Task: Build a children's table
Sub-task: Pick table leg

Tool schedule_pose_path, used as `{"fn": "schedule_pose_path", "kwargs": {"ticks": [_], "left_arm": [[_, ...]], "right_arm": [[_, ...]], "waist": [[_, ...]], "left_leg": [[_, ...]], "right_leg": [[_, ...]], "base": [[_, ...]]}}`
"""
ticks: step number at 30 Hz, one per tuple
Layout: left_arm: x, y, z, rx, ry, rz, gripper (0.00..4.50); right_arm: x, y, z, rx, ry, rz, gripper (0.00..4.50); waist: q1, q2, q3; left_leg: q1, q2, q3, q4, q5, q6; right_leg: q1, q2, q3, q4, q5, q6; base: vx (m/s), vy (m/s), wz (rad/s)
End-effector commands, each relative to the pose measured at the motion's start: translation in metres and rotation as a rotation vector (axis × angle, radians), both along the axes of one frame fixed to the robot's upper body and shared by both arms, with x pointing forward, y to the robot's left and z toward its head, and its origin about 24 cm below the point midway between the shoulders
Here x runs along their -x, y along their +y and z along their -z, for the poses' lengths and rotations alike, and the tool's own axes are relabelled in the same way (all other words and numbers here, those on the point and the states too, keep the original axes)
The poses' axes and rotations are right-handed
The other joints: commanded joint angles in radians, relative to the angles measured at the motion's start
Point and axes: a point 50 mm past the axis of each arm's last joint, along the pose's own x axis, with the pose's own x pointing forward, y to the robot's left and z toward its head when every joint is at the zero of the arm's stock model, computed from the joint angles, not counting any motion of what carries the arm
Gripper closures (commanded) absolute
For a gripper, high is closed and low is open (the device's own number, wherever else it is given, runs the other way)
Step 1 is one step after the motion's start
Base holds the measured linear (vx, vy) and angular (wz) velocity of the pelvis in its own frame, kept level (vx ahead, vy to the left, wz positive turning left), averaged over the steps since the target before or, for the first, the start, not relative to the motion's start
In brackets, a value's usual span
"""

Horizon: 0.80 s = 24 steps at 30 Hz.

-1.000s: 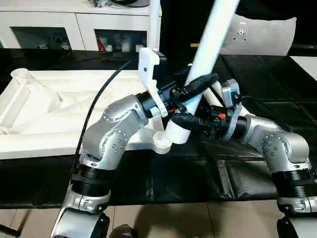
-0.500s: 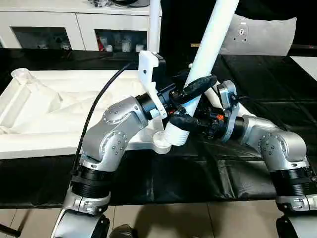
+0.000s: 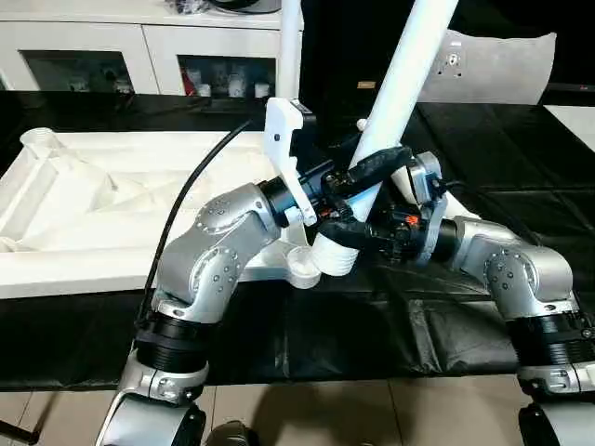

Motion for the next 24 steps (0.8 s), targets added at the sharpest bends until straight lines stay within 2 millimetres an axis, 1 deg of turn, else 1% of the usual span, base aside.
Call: {"fn": "schedule_pose_path", "kwargs": {"ticks": [1, 6, 10, 11, 14, 15, 16, 17, 18, 19, 20, 22, 24], "left_arm": [[0.009, -0.007, -0.009, 0.014, -0.049, 0.059, 2.62], [0.009, -0.007, -0.009, 0.014, -0.049, 0.059, 2.62], [0.009, -0.006, -0.009, 0.012, -0.042, 0.058, 2.62], [0.008, -0.006, -0.008, 0.008, -0.034, 0.048, 2.62], [0.008, -0.006, -0.008, 0.024, -0.011, 0.044, 2.62], [0.008, -0.005, -0.009, 0.037, -0.002, 0.048, 2.06], [0.010, -0.006, -0.010, 0.056, 0.001, 0.075, 2.06], [0.014, -0.006, -0.013, 0.079, 0.000, 0.112, 1.92], [0.017, -0.007, -0.014, 0.101, 0.000, 0.147, 1.90], [0.019, -0.008, -0.016, 0.119, 0.005, 0.169, 1.71], [0.022, -0.008, -0.017, 0.136, 0.008, 0.195, 1.71], [0.028, -0.010, -0.017, 0.152, 0.015, 0.253, 1.49], [0.033, -0.013, -0.016, 0.139, 0.015, 0.303, 1.39]], "right_arm": [[0.000, -0.002, -0.004, 0.011, -0.012, -0.019, 2.06], [0.001, -0.002, -0.002, 0.027, -0.005, -0.022, 2.43], [0.000, -0.003, 0.001, 0.050, -0.013, -0.005, 2.52], [0.000, -0.002, 0.002, 0.051, -0.016, 0.000, 2.53], [-0.001, -0.001, 0.001, 0.039, -0.016, 0.025, 2.54], [-0.001, 0.000, 0.001, 0.033, -0.020, 0.032, 2.55], [-0.001, 0.001, 0.000, 0.020, -0.025, 0.044, 2.55], [-0.001, 0.002, -0.001, 0.006, -0.030, 0.059, 2.56], [-0.001, 0.003, -0.001, -0.006, -0.026, 0.068, 2.56], [0.000, 0.004, 0.000, -0.011, -0.007, 0.065, 2.56], [0.001, 0.004, 0.001, -0.011, -0.002, 0.059, 2.56], [0.001, 0.005, 0.004, -0.009, -0.004, 0.068, 2.57], [0.000, 0.005, 0.007, -0.010, -0.015, 0.090, 2.57]], "waist": [[0.002, -0.012, -0.073], [0.002, -0.012, -0.073], [0.002, -0.012, -0.073], [0.003, -0.009, -0.074], [0.001, -0.011, -0.074], [0.001, -0.010, -0.074], [0.001, -0.010, -0.074], [0.002, -0.010, -0.074], [0.002, -0.008, -0.075], [0.002, -0.009, -0.075], [0.002, -0.009, -0.075], [0.002, -0.009, -0.074], [0.001, -0.008, -0.072]], "left_leg": [[0.029, 0.079, -0.027, -0.064, -0.073, 0.046], [0.030, 0.079, -0.027, -0.063, -0.076, 0.046], [0.031, 0.079, -0.027, -0.064, -0.084, 0.039], [0.031, 0.080, -0.027, -0.063, -0.081, 0.039], [0.030, 0.079, -0.028, -0.063, -0.074, 0.042], [0.030, 0.078, -0.027, -0.063, -0.073, 0.041], [0.031, 0.078, -0.027, -0.063, -0.074, 0.042], [0.031, 0.078, -0.026, -0.062, -0.073, 0.041], [0.031, 0.079, -0.027, -0.063, -0.076, 0.039], [0.031, 0.079, -0.027, -0.063, -0.078, 0.038], [0.030, 0.079, -0.027, -0.064, -0.077, 0.038], [0.031, 0.079, -0.026, -0.063, -0.084, 0.036], [0.032, 0.079, -0.025, -0.065, -0.101, 0.032]], "right_leg": [[0.045, -0.090, 0.034, -0.063, -0.004, -0.253], [0.044, -0.090, 0.035, -0.063, -0.012, -0.253], [0.043, -0.091, 0.035, -0.065, -0.028, -0.250], [0.043, -0.090, 0.035, -0.063, -0.023, -0.250], [0.043, -0.089, 0.034, -0.062, -0.005, -0.254], [0.043, -0.090, 0.034, -0.061, -0.003, -0.257], [0.043, -0.090, 0.034, -0.062, -0.003, -0.257], [0.043, -0.091, 0.035, -0.061, -0.004, -0.259], [0.042, -0.091, 0.034, -0.061, -0.006, -0.263], [0.042, -0.090, 0.034, -0.061, -0.005, -0.263], [0.043, -0.089, 0.033, -0.059, 0.000, -0.265], [0.043, -0.089, 0.034, -0.061, -0.010, -0.262], [0.040, -0.088, 0.035, -0.065, -0.038, -0.253]], "base": [[0.000, 0.000, 0.00], [0.000, 0.000, 0.00], [0.000, 0.000, 0.00], [0.000, 0.000, 0.00], [0.000, 0.000, 0.00], [0.000, 0.000, 0.00], [0.000, 0.000, 0.00], [0.000, 0.000, 0.00], [0.000, 0.000, 0.00], [0.000, 0.000, 0.00], [0.000, 0.000, 0.00], [0.000, 0.000, 0.00], [0.000, 0.000, 0.00]]}}
